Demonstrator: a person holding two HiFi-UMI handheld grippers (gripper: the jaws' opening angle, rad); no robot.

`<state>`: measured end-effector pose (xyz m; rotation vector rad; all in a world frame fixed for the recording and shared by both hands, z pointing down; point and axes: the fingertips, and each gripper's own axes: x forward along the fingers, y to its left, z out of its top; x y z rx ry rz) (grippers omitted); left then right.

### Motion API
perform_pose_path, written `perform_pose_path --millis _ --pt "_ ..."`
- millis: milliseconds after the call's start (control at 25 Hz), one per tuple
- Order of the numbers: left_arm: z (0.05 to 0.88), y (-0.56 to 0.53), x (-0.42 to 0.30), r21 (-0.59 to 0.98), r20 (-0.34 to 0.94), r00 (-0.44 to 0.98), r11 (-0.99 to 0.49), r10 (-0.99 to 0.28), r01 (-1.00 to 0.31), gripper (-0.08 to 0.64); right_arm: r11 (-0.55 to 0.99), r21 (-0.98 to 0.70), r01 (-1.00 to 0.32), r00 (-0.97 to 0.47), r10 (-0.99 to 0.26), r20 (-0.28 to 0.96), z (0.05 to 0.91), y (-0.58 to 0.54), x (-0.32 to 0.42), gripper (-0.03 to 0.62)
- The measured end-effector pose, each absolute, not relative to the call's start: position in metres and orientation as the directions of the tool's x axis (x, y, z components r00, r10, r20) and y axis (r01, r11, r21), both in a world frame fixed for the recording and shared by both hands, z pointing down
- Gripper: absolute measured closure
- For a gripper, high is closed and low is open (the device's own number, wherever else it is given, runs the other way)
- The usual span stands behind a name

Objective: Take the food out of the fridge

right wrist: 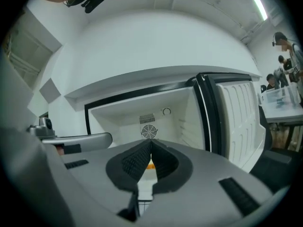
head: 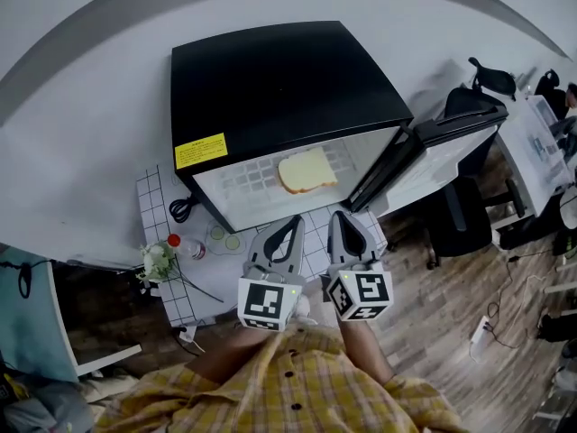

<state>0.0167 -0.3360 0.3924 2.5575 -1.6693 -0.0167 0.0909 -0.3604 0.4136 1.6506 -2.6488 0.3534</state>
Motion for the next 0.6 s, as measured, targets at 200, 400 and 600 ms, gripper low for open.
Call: perform_pose_path --millis 200,400,600 --pt "0.394 -0.343 0.016 0.064 0.044 0.368 -0.365 -0.929 -0.929 0.555 0.414 -0.542 -0.731 -0.537 -0.839 0.084 0.434 -0.382 0.088 0.584" --pt "0.395 -0.344 0.010 0.043 0.051 0.326 -0.324 -0.944 -0.945 0.555 0.267 -0.921 -0.285 -0.607 -0.793 -0.042 0.475 -0.401 0.086 0.584" --pt "0.395 -0.342 0.008 0.033 0.054 0.302 -0.301 -0.952 -0.953 0.555 0.032 -0.983 0.180 -0.539 -0.833 -0.126 0.513 -0.407 0.084 0.586"
